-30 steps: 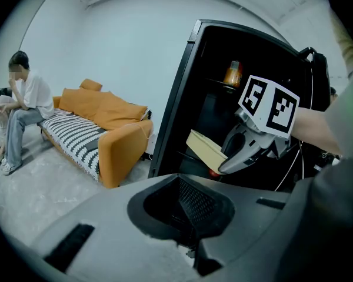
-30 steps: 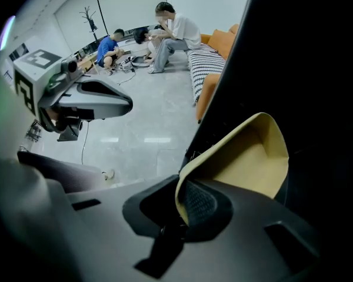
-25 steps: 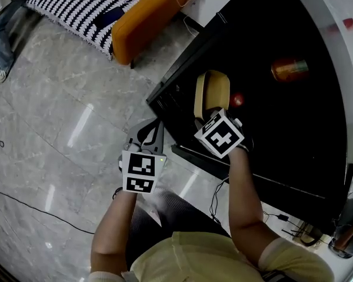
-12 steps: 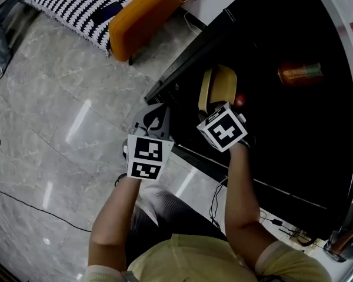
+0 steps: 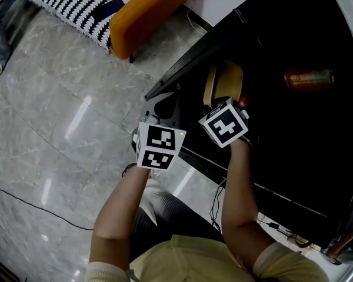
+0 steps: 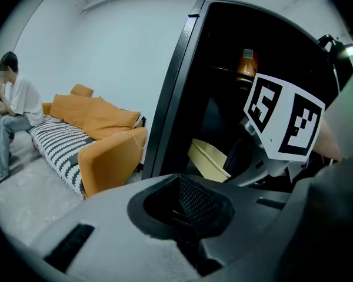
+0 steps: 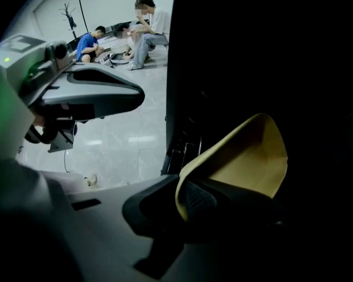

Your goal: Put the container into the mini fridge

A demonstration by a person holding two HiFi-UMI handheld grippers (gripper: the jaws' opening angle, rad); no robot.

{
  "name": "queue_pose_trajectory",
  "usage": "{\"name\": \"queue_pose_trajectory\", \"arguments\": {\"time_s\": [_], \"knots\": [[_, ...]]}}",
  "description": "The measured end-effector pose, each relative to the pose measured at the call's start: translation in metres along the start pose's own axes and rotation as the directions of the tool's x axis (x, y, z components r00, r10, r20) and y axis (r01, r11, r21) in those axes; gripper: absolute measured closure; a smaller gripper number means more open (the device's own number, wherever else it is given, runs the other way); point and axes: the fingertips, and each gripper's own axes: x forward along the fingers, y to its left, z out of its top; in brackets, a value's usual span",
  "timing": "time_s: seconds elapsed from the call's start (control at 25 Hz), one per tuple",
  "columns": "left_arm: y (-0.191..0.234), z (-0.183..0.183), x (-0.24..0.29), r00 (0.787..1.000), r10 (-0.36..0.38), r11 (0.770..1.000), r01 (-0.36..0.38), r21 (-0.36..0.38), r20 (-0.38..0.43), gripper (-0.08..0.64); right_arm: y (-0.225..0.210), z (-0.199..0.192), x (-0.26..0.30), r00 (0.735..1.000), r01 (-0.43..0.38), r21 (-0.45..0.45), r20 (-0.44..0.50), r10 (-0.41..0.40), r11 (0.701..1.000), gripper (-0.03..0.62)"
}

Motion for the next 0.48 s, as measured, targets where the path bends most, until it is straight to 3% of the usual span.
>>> {"name": "queue_pose_trajectory", "arguments": {"time_s": [0.28, 0.48], "knots": [[-0.001, 0.01, 0.015, 1.0, -0.004, 0.999, 0.003, 0.038, 0.008, 0.538, -0.022, -0.012, 0.004, 0.996, 0.062, 0.033, -0.066, -0.059, 0.998, 0.558], [0.002, 0.015, 0.017, 1.0, -0.007, 1.0, 0.007, 0.027, 0.024, 0.538, -0.032, -0.001, 0.0, 0.996, 0.088, 0.047, -0.014, -0.088, 0.995, 0.557]]}}
